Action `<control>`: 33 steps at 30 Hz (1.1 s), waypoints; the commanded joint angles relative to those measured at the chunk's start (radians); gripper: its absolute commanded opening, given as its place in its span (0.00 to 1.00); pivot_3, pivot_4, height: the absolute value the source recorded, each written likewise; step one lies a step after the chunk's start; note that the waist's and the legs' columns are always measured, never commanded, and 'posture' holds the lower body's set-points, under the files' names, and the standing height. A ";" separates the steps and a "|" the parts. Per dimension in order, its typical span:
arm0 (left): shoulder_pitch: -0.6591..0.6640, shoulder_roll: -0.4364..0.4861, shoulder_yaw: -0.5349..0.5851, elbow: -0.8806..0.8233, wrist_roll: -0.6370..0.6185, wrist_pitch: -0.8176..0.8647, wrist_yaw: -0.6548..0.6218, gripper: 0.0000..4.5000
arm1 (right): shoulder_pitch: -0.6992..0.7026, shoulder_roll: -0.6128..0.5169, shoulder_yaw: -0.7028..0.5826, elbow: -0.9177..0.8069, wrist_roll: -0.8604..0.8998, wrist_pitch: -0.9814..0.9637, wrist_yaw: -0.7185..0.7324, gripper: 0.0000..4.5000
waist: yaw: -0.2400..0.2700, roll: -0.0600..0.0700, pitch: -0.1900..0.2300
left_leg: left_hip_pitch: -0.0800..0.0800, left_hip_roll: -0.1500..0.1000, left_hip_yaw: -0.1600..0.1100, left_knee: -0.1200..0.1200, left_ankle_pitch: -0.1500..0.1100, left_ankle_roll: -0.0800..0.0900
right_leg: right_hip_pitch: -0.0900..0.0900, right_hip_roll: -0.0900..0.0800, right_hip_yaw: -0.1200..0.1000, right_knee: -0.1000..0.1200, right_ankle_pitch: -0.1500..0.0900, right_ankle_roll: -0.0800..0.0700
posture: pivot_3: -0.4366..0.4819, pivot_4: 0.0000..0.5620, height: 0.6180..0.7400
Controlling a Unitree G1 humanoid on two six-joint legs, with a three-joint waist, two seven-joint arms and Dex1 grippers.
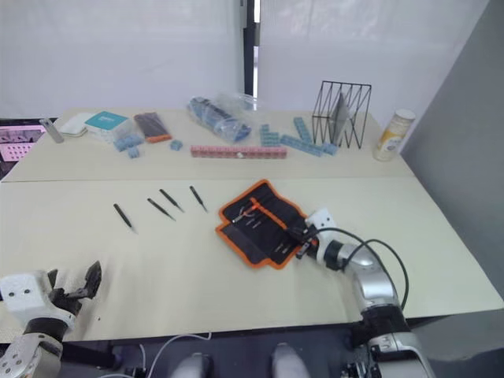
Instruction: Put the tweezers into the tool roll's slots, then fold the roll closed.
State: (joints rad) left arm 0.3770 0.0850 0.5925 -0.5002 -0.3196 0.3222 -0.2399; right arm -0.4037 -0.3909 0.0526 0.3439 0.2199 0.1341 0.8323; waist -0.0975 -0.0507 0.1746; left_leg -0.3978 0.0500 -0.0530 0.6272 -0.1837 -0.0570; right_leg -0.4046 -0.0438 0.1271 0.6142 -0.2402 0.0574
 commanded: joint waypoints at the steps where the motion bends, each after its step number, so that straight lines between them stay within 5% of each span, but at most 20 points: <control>1: 0.018 -0.016 -0.019 -0.043 -0.001 -0.045 0.035 1.00 | 0.023 0.004 0.031 0.037 -0.025 0.024 0.014 0.00 | -0.001 0.000 0.000 | -0.001 0.000 0.000 0.000 0.000 0.000 | 0.000 0.000 0.000 -0.001 0.000 0.000 | 0.48 0.27 0.97; 9: -0.063 0.012 -0.061 -0.042 -0.018 0.026 0.116 1.00 | 0.027 0.005 0.034 0.031 -0.030 0.026 0.014 0.00 | -0.001 0.000 0.000 | -0.002 0.000 0.000 0.000 0.000 0.000 | -0.001 0.000 0.000 -0.002 0.000 0.000 | 0.48 0.27 0.97; 18: -0.367 0.076 -0.112 0.013 -0.036 0.294 0.278 1.00 | 0.051 -0.002 0.023 -0.023 -0.025 0.043 -0.007 0.00 | 0.000 0.000 0.000 | -0.002 -0.001 -0.001 0.000 0.000 0.000 | 0.000 0.001 -0.001 0.000 0.001 0.001 | 0.48 0.27 0.97; 32: -0.726 0.003 -0.176 0.331 0.074 0.461 0.556 1.00 | 0.084 0.000 0.039 -0.112 -0.032 0.085 -0.046 0.00 | 0.003 -0.001 0.000 | -0.003 -0.002 -0.003 -0.002 0.004 0.007 | 0.001 0.001 -0.001 0.000 0.007 0.011 | 0.48 0.27 0.97; 33: -0.735 -0.003 -0.192 0.345 0.084 0.473 0.562 0.94 | 0.082 -0.001 0.044 -0.117 -0.036 0.086 -0.045 0.00 | 0.004 0.000 -0.001 | -0.003 -0.002 -0.003 -0.002 0.004 0.007 | 0.001 0.001 -0.001 0.000 0.008 0.012 | 0.48 0.27 0.97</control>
State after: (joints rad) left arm -0.3490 0.0959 0.4299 -0.1767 -0.2390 0.7711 0.3115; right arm -0.3398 -0.3918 0.0607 0.2164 0.2081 0.1838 0.7847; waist -0.0936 -0.0509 0.1741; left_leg -0.4000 0.0479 -0.0563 0.6251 -0.1797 -0.0503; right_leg -0.4034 -0.0428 0.1263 0.6143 -0.2322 0.0703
